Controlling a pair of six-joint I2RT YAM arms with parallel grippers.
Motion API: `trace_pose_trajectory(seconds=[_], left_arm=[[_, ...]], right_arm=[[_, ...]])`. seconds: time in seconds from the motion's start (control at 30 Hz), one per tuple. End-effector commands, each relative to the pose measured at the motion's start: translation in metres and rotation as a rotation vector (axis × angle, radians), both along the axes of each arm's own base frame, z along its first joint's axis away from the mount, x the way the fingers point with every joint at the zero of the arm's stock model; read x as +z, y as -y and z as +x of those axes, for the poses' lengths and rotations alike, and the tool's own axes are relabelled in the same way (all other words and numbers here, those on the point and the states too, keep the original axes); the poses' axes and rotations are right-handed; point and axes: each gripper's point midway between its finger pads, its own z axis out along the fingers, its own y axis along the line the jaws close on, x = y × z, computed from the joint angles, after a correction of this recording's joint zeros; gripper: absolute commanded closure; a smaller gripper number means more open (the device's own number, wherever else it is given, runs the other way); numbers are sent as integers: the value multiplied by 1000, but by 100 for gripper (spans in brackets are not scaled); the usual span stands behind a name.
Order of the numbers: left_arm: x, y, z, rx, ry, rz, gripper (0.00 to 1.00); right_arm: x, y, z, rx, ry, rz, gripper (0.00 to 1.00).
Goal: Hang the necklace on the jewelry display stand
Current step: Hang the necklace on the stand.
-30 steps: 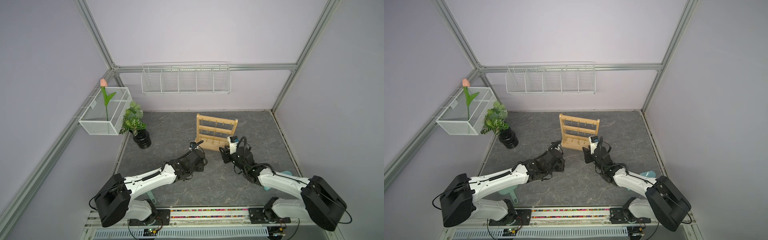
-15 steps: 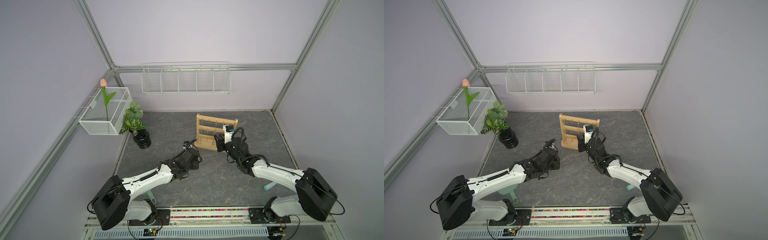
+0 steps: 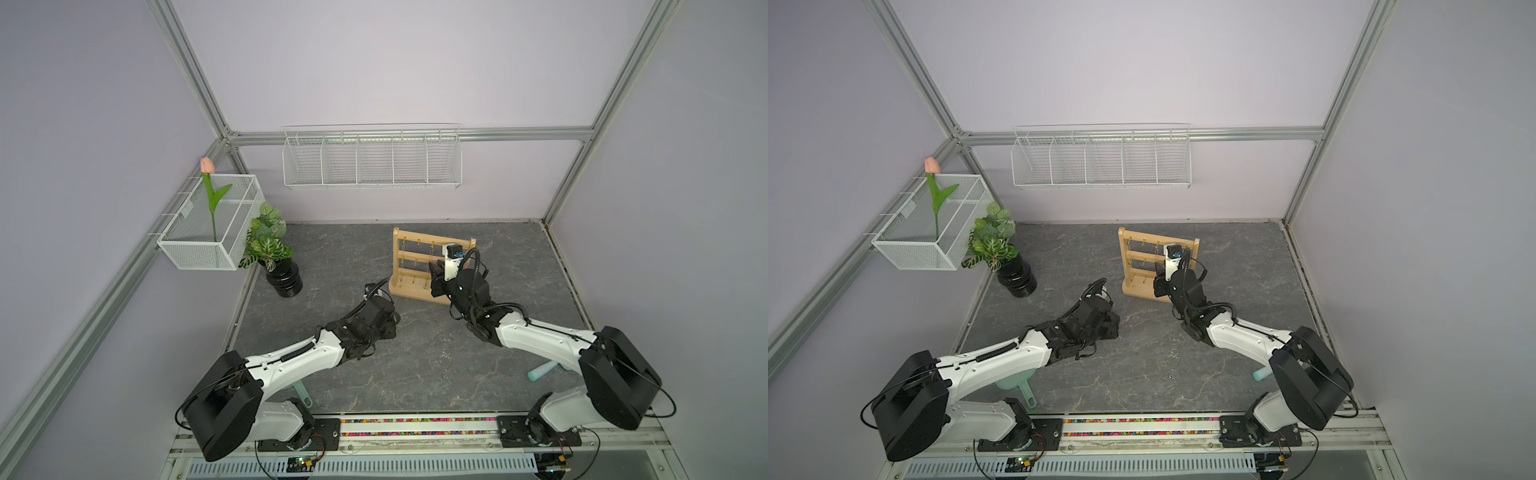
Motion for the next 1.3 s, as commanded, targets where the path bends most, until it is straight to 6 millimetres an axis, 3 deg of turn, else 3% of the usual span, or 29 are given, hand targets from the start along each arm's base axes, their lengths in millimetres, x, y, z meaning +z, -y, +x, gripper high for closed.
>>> trace_pose_trajectory(seconds=[0.0,0.43,0.8,1.27], left_arm=[[5,-2,2,7,15,-29,67],[3,-7,0,16,14,-30,67],[5,-13,1,29,22,-26,67],[5,-11,2,26,20,-26,67]], right_arm=[[19,-1,3,-17,54,9,70],[23,-7,12,-16,74,-1,73],[25,-9,13,-11,79,-2,87],[38,-11,10,3,106,13,89]])
